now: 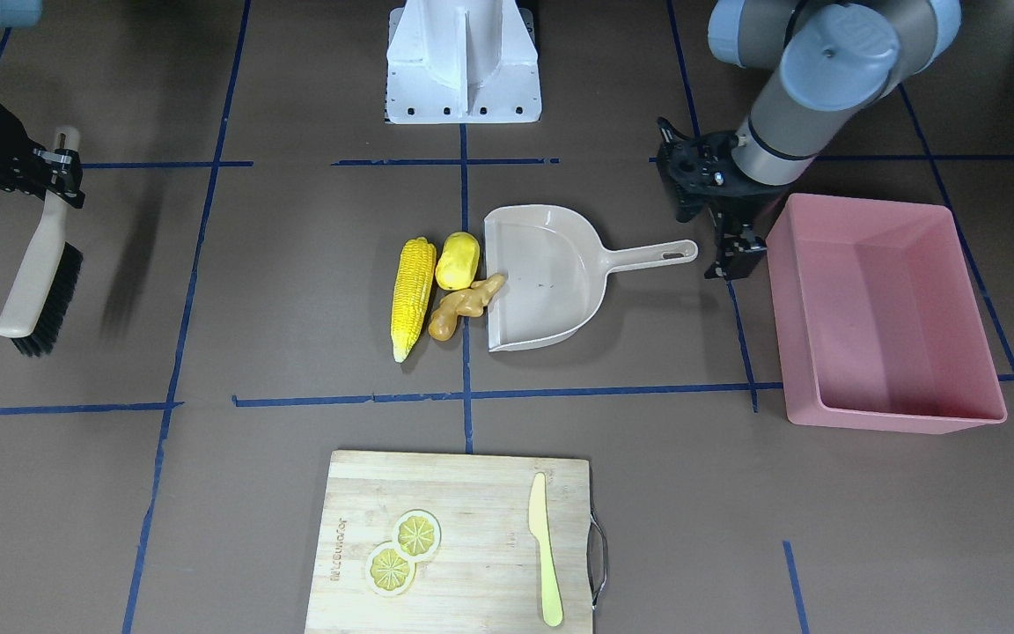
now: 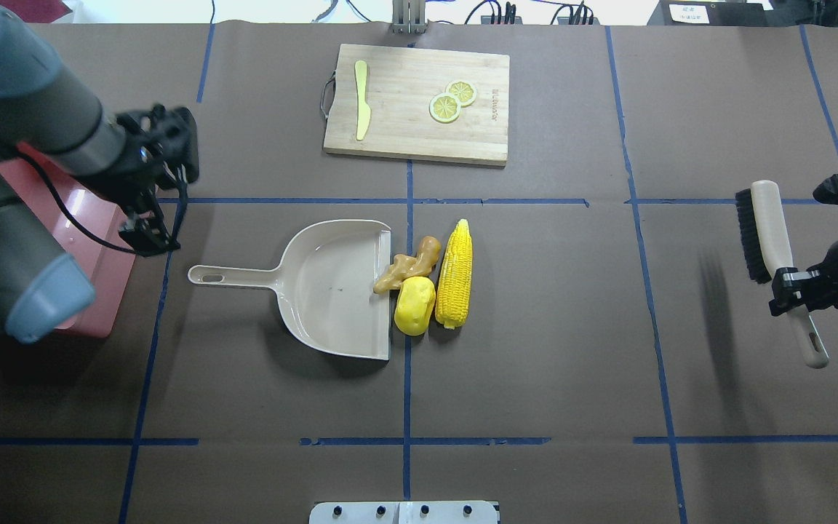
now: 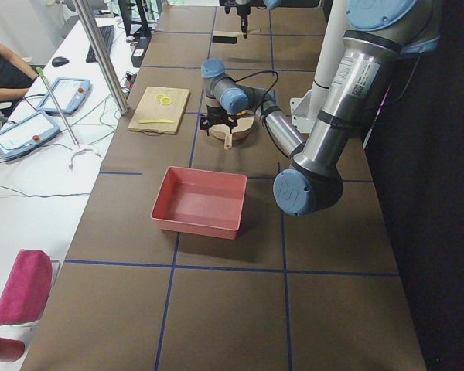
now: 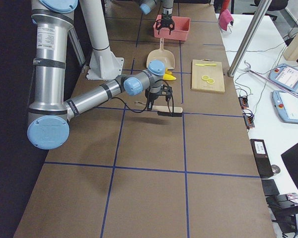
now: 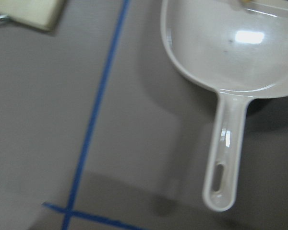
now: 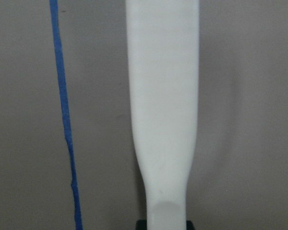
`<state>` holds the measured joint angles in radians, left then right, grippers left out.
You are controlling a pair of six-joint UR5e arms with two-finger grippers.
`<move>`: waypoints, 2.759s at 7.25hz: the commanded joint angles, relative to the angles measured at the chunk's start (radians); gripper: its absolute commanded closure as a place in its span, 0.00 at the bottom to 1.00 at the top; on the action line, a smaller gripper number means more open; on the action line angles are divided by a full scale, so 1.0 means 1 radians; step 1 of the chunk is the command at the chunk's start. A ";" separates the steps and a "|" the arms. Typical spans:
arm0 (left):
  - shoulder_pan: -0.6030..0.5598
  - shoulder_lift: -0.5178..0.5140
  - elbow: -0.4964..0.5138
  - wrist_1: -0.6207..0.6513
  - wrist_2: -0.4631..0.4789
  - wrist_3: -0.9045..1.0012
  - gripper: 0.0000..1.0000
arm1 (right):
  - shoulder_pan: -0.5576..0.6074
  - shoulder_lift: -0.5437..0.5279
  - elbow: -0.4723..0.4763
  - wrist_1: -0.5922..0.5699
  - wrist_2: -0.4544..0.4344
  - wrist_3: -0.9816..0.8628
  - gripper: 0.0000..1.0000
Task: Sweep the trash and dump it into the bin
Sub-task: 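Grasp the dustpan handle with the left gripper while the right gripper lifts the brush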
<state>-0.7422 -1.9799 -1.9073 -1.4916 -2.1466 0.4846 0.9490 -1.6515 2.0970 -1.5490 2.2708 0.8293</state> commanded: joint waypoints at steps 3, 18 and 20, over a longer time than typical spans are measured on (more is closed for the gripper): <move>0.063 -0.060 0.080 -0.001 0.082 0.003 0.00 | 0.001 0.018 0.015 -0.011 0.022 0.011 1.00; 0.118 -0.097 0.149 0.122 0.275 -0.001 1.00 | -0.002 0.025 0.037 -0.008 0.042 0.102 1.00; 0.122 -0.106 0.151 0.123 0.295 0.000 1.00 | -0.013 0.042 0.035 -0.005 0.042 0.114 1.00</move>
<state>-0.6226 -2.0826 -1.7561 -1.3701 -1.8666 0.4838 0.9427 -1.6214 2.1335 -1.5545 2.3127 0.9356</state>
